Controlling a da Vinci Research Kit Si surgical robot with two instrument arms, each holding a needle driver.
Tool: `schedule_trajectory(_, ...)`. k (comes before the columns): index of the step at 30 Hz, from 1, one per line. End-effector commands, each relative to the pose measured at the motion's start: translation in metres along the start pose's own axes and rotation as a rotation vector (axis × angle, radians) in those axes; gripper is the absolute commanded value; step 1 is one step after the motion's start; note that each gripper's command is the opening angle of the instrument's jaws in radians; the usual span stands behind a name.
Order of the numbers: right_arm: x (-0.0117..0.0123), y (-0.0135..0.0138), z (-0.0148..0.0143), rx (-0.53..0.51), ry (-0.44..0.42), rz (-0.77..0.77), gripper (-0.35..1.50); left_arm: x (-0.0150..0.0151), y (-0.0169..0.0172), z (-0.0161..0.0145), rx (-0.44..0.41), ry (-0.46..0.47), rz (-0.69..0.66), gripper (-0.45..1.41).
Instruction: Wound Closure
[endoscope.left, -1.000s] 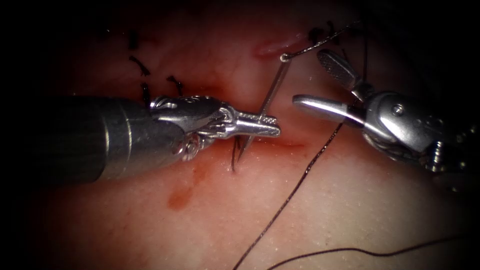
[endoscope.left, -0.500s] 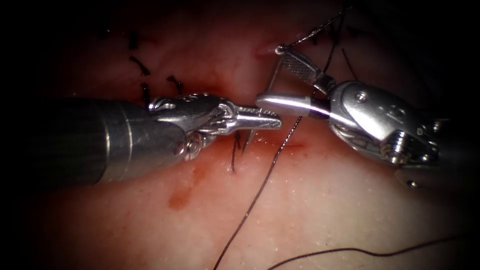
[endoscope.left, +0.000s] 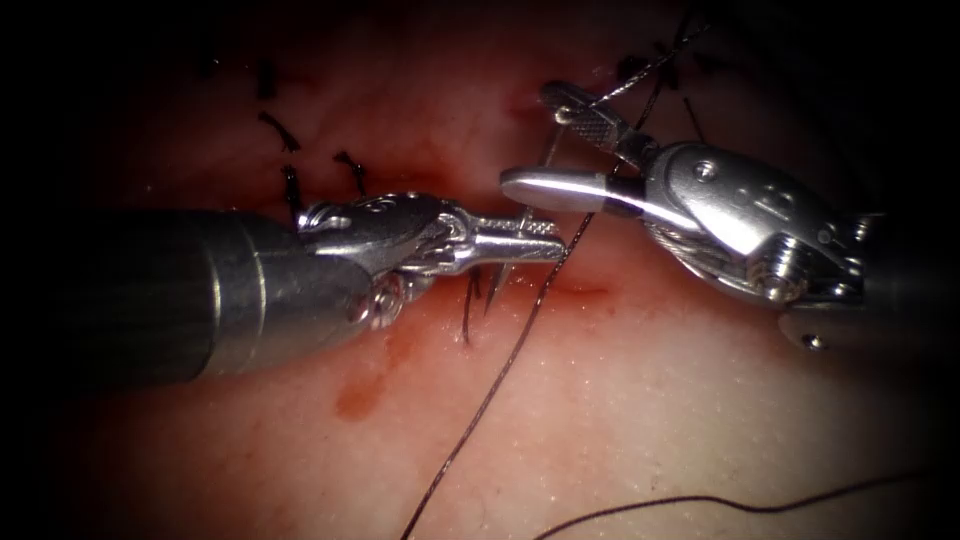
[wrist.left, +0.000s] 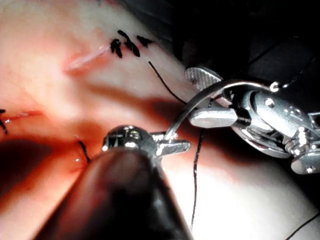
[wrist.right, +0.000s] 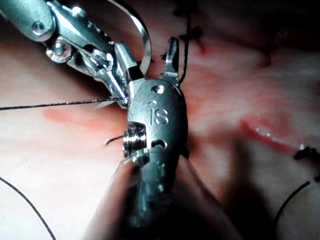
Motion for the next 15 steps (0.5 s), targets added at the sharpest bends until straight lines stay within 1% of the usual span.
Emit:
schedule_trajectory(1,0.0000,-0.0001,0.0012,0.001,0.005,0.000,0.79,0.0002,-0.0004,0.0007,-0.001,0.000,0.003,-0.45)
schedule_trajectory(3,0.0000,-0.0001,0.0012,0.001,0.005,0.000,0.74,0.0002,-0.0004,0.0007,-0.001,0.000,0.009,-0.45)
schedule_trajectory(5,0.0002,-0.0002,0.0012,0.001,0.004,0.002,0.64,0.0001,-0.0004,0.0008,0.000,0.000,0.009,-0.45)
schedule_trajectory(8,0.0002,-0.0002,0.0011,0.002,0.004,0.002,0.54,0.0001,-0.0004,0.0008,0.000,0.000,0.022,-0.45)
schedule_trajectory(12,0.0003,-0.0002,0.0011,0.002,0.003,0.010,0.29,0.0000,-0.0005,0.0008,0.000,0.000,0.022,-0.45)
schedule_trajectory(13,0.0004,-0.0003,0.0011,0.002,0.003,0.010,0.05,0.0000,-0.0005,0.0008,0.000,0.000,0.023,-0.45)
schedule_trajectory(14,0.0004,-0.0003,0.0011,0.002,0.003,0.010,0.05,0.0000,-0.0005,0.0008,0.000,0.000,0.023,-0.45)
schedule_trajectory(15,0.0004,-0.0004,0.0010,0.003,0.003,0.011,-0.35,0.0000,-0.0005,0.0008,0.001,0.000,0.029,-0.45)
